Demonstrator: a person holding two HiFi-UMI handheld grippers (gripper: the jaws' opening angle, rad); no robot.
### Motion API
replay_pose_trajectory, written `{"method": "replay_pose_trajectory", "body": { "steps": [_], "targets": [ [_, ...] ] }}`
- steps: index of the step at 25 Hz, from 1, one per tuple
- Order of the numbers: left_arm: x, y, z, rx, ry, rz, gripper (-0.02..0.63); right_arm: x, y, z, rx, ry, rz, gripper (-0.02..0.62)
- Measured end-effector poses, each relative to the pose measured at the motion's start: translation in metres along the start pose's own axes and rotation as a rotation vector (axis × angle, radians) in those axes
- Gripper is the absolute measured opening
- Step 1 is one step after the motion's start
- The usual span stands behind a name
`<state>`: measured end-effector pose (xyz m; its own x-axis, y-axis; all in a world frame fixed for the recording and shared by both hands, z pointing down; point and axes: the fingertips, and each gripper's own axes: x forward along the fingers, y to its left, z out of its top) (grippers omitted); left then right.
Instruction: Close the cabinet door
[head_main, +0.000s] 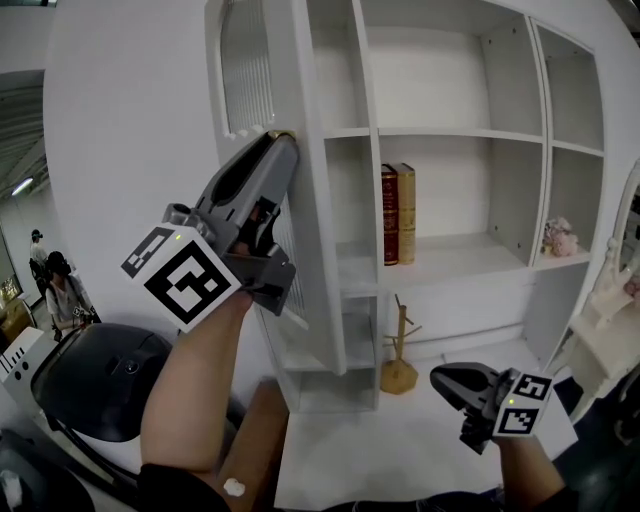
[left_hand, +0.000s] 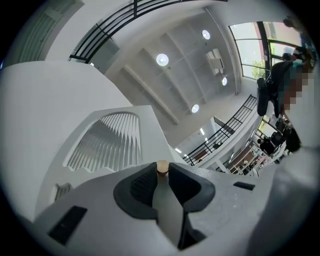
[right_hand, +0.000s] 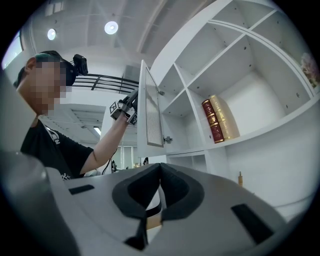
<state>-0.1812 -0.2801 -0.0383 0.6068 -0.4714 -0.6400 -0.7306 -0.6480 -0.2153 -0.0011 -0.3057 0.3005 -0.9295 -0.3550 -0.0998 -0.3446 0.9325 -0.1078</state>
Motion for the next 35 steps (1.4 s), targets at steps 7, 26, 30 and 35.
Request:
{"method": "replay_pose_trajectory", "body": {
  "steps": [7, 26, 30, 35],
  "targets": [
    [0.033, 0.003, -0.03, 0.049, 0.039, 0.051, 0.075, -0.013, -0.013, -0.001, 0.015, -0.01, -0.025, 0.0],
    [0.083, 0.02, -0.081, 0.301, 0.11, 0.155, 0.077, -0.03, -0.051, -0.013, 0.042, -0.018, -0.065, 0.0],
    [0.09, 0.025, -0.088, 0.326, 0.121, 0.158, 0.077, -0.03, -0.06, -0.013, 0.046, -0.018, -0.068, 0.0],
    [0.097, 0.031, -0.095, 0.35, 0.124, 0.174, 0.078, -0.028, -0.065, -0.01, 0.04, -0.013, -0.064, 0.0]
  ]
}}
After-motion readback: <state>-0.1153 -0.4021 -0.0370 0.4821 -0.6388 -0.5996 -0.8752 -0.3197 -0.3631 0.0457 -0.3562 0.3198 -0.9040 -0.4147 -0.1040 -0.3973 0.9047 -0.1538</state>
